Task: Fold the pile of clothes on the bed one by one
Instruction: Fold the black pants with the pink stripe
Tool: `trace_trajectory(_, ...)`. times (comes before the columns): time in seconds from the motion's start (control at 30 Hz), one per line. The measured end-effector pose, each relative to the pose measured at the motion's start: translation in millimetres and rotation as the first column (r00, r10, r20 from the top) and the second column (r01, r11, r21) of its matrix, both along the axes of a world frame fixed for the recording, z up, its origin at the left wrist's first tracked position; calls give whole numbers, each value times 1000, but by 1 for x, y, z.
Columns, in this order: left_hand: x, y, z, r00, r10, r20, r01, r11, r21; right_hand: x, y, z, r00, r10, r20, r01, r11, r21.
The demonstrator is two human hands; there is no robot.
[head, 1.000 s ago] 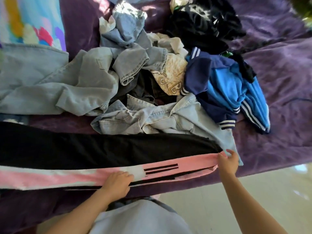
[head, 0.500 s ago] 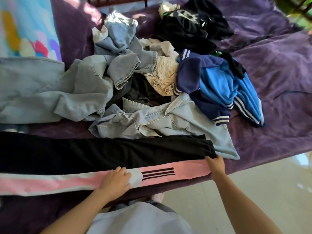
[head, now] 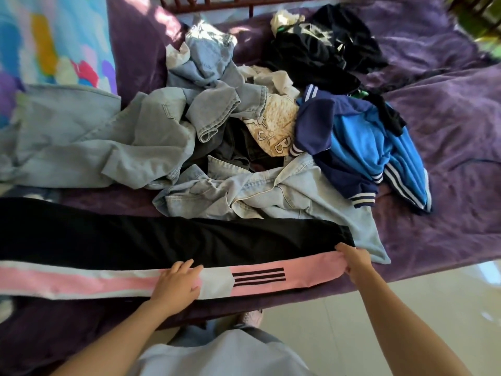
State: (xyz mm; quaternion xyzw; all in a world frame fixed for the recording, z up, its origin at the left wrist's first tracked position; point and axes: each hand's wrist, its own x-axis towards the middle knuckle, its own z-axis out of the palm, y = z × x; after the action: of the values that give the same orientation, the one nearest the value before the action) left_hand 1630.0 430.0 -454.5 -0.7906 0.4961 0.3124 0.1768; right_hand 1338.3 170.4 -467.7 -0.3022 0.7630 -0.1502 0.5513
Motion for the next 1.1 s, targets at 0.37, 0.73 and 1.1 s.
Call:
trace_trajectory(0.37,15,-15,3,491,642,-589,-803,596,-19,152,81,78,686,724,-71,-700,632,-332)
trace_trajectory(0.73,48,-24,37,-364,425,-829,-912,19,410,221,163,58,449,883,-138,-857,381,-348)
trace_trajectory(1.1,156,31,60,-382,297,-875,-904,75,420,321,218,80,212,974,74,-860,222,-459)
